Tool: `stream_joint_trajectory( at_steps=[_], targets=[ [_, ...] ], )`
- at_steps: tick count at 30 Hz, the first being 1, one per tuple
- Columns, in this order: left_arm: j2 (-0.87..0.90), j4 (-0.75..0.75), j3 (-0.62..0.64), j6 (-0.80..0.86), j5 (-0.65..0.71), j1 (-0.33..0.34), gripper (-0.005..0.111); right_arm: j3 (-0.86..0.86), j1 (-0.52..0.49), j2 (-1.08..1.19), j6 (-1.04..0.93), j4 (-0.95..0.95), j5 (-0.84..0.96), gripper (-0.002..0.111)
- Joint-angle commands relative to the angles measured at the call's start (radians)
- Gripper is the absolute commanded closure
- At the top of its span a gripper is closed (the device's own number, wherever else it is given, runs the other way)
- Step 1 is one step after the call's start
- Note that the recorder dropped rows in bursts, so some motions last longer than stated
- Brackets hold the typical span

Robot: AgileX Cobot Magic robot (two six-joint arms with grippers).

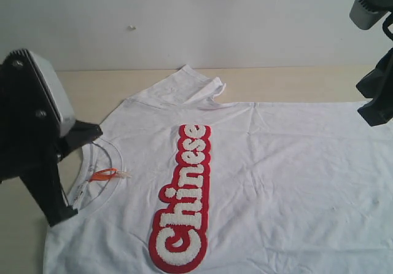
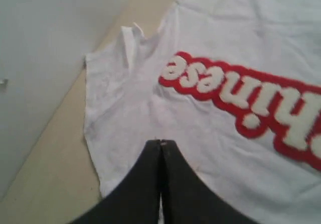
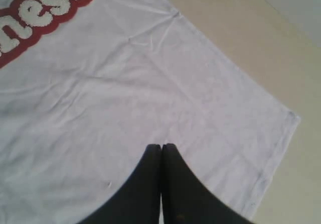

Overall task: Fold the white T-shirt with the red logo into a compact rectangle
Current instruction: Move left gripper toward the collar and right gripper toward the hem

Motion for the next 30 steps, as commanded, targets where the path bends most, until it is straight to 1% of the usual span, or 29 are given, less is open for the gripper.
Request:
stream_joint_trajectory(
  at_steps=[1,4,6,9,12,19,21,25,27,30],
  targets=[
    [-0.003,-0.097,0.002,0.218,0.184,-0.025,0.107,-0.007,0.001,-0.001,0.003,0.0,-0.014,0.108],
    [-0.003,-0.087,-0.011,0.338,0.346,-0.025,0.107,-0.007,0.001,-0.001,0.003,0.0,-0.014,0.108],
    [-0.003,-0.087,-0.014,0.362,0.393,-0.025,0.107,-0.007,0.001,-0.001,0.003,0.0,-0.014,0.108],
    [-0.003,-0.099,-0.014,0.355,0.422,-0.025,0.107,-0.007,0.001,-0.001,0.003,0.0,-0.014,0.108],
    [-0.003,-0.126,-0.014,0.345,0.485,-0.025,0.107,-0.007,0.001,-0.001,0.003,0.0,-0.014,0.108],
    [-0.017,-0.132,-0.019,0.25,0.548,-0.025,0.107,-0.007,0.001,-0.001,0.003,0.0,-0.014,0.108],
    [-0.027,-0.132,-0.03,0.254,0.563,-0.025,0.107,-0.007,0.001,-0.001,0.005,0.0,-0.014,0.108],
    [-0.026,-0.122,-0.071,0.334,0.568,-0.023,0.107,-0.007,0.001,-0.001,0.012,0.016,-0.016,0.108],
    [0.002,-0.122,-0.1,0.372,0.557,0.004,0.107,-0.007,0.001,-0.001,0.012,0.074,-0.018,0.108],
    [0.078,-0.128,-0.164,0.41,0.55,0.079,0.107,-0.007,0.001,0.001,0.012,0.208,-0.035,0.108]
  ],
)
